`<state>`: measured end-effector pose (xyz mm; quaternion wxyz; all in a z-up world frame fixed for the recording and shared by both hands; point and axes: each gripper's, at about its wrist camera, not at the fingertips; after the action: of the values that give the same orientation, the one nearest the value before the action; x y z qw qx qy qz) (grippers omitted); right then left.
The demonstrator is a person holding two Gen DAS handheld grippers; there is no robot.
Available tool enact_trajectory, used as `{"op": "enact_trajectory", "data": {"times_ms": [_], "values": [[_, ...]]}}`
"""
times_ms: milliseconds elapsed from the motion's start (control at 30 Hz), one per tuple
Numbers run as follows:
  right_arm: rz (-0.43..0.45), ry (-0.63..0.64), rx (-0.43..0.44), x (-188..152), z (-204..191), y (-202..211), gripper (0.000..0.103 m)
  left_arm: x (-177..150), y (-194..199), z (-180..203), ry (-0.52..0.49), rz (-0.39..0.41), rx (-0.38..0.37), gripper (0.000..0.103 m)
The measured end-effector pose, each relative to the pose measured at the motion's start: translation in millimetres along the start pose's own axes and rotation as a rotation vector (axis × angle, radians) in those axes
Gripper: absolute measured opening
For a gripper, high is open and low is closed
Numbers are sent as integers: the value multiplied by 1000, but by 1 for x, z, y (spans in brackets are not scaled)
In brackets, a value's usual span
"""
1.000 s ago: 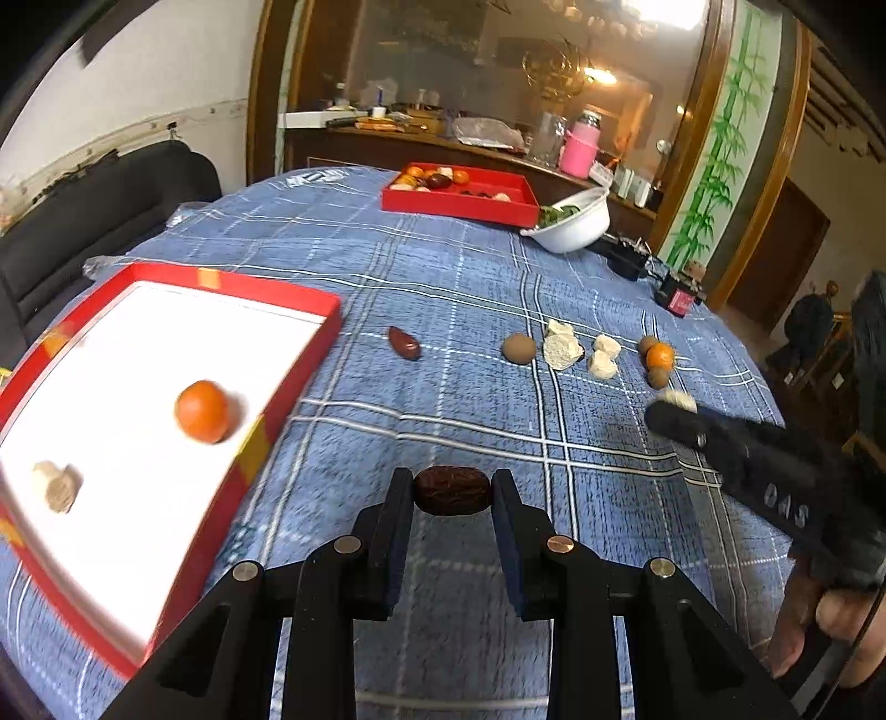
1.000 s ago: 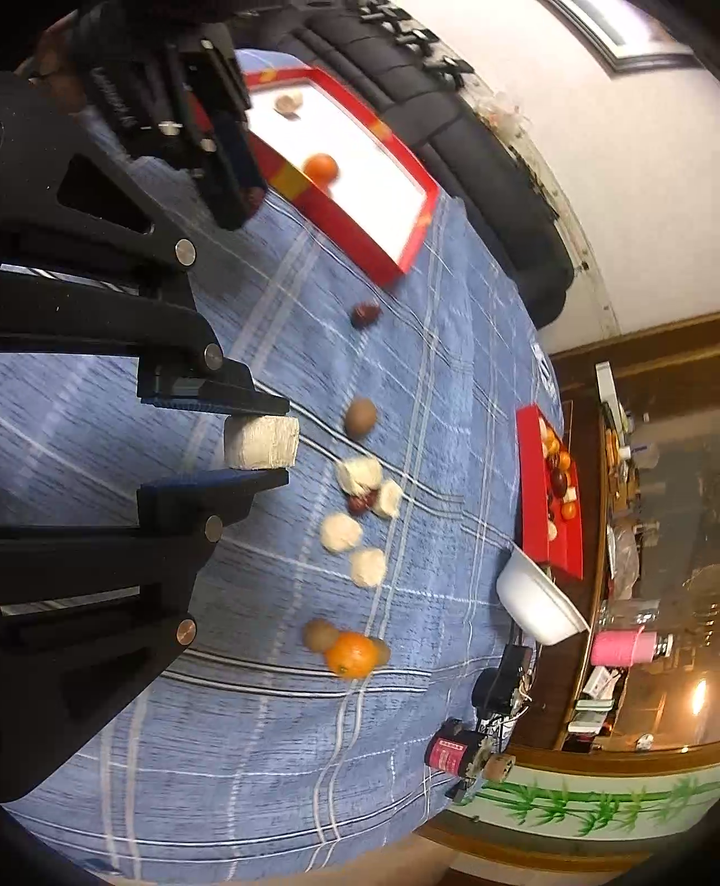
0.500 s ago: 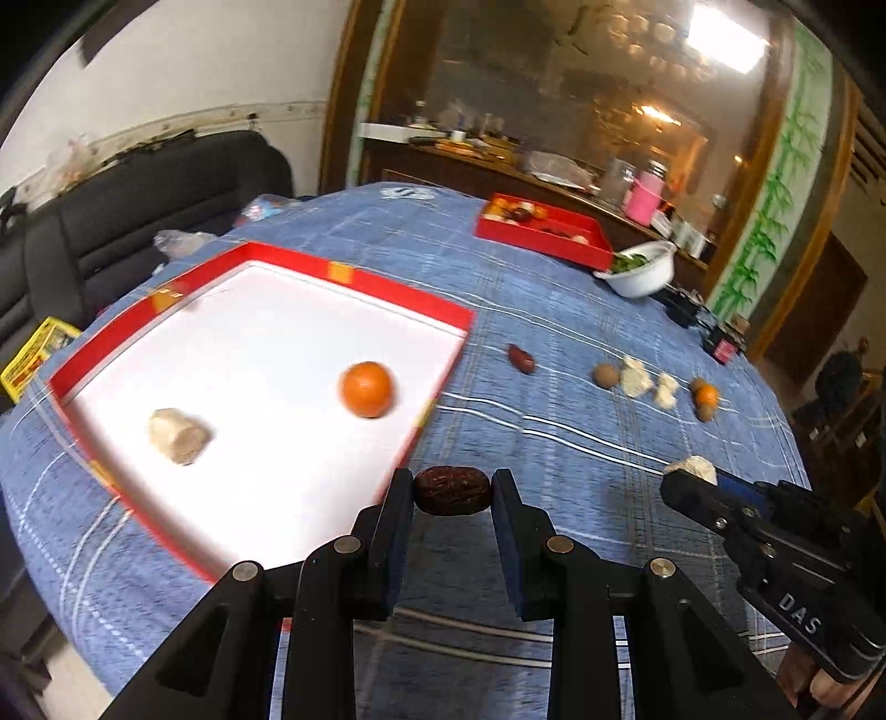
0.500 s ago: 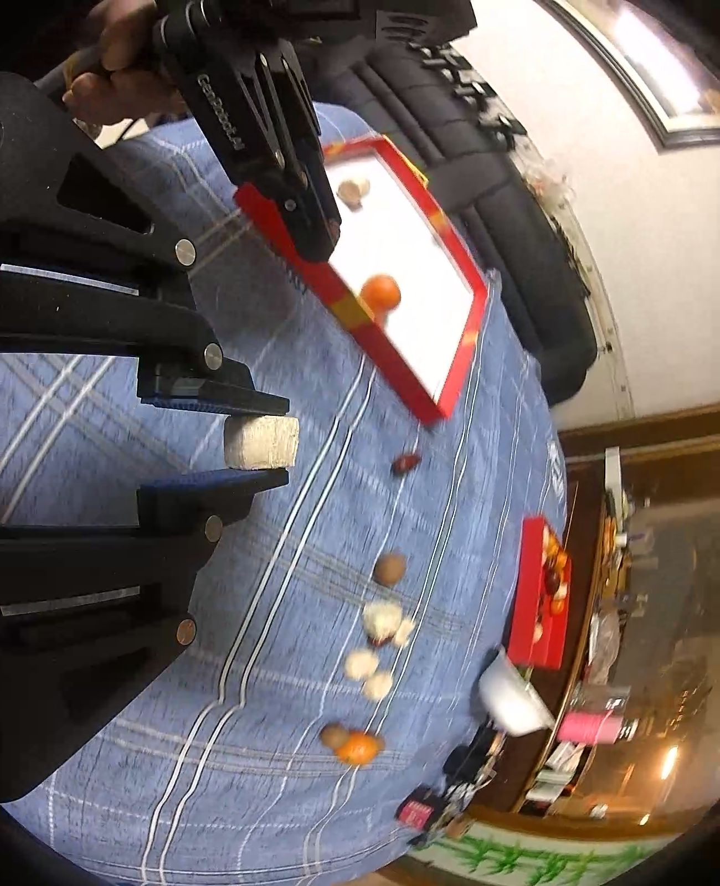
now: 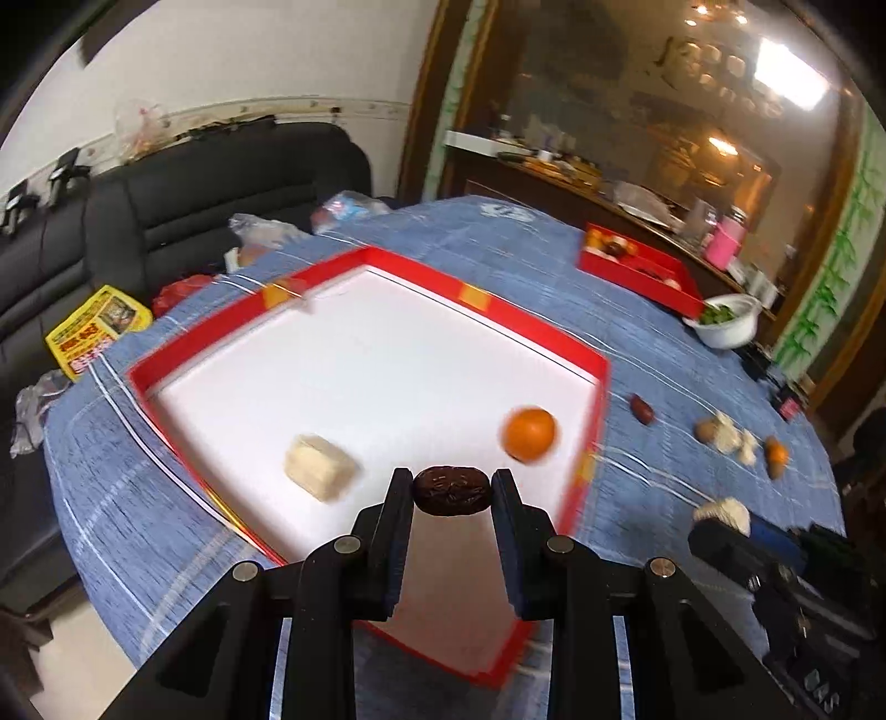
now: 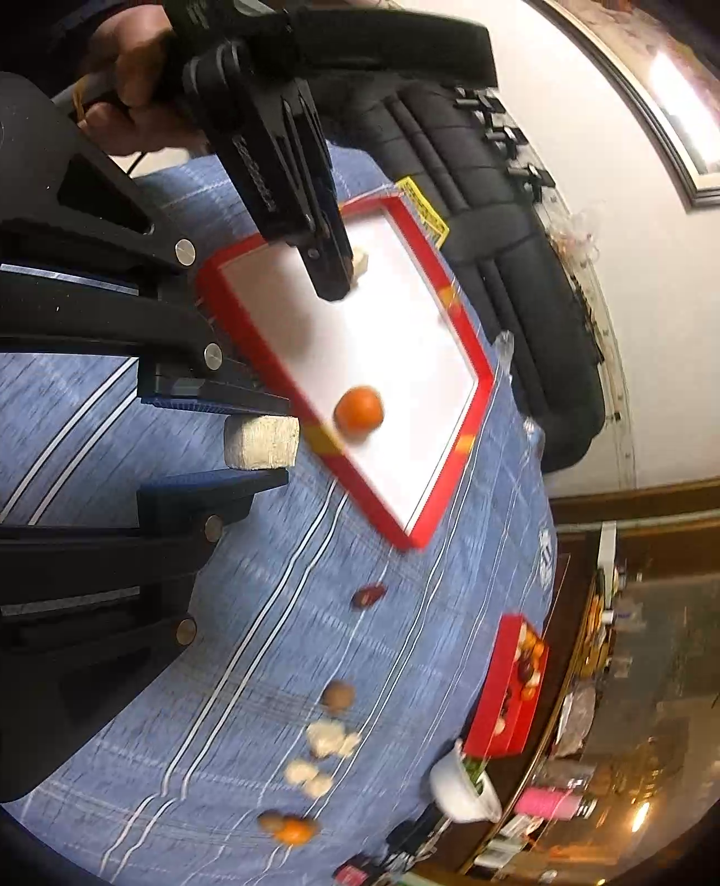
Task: Organize fruits
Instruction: 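Carry the white cube and date with both tools over the red box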
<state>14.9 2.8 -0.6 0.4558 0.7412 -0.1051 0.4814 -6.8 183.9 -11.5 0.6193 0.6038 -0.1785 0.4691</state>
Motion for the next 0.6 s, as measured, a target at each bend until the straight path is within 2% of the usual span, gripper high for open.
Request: {"op": "enact_trajectory", "data": {"times_ms": [333, 600], "values": [[-12, 23, 74, 20, -37, -47, 17, 38, -37, -29, -1, 18, 129, 27], [-34, 44, 98, 20, -49, -68, 17, 50, -65, -36, -7, -1, 179, 27]]}}
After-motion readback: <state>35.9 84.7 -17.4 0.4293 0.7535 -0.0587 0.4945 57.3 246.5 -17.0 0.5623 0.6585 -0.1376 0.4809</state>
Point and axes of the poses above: each gripper's, at about its wrist camera, not at the fingertips, and y roughly against the way its jaws point, z to its right, x to its top, and after that the axes turned 9 degrees about z, right-handed
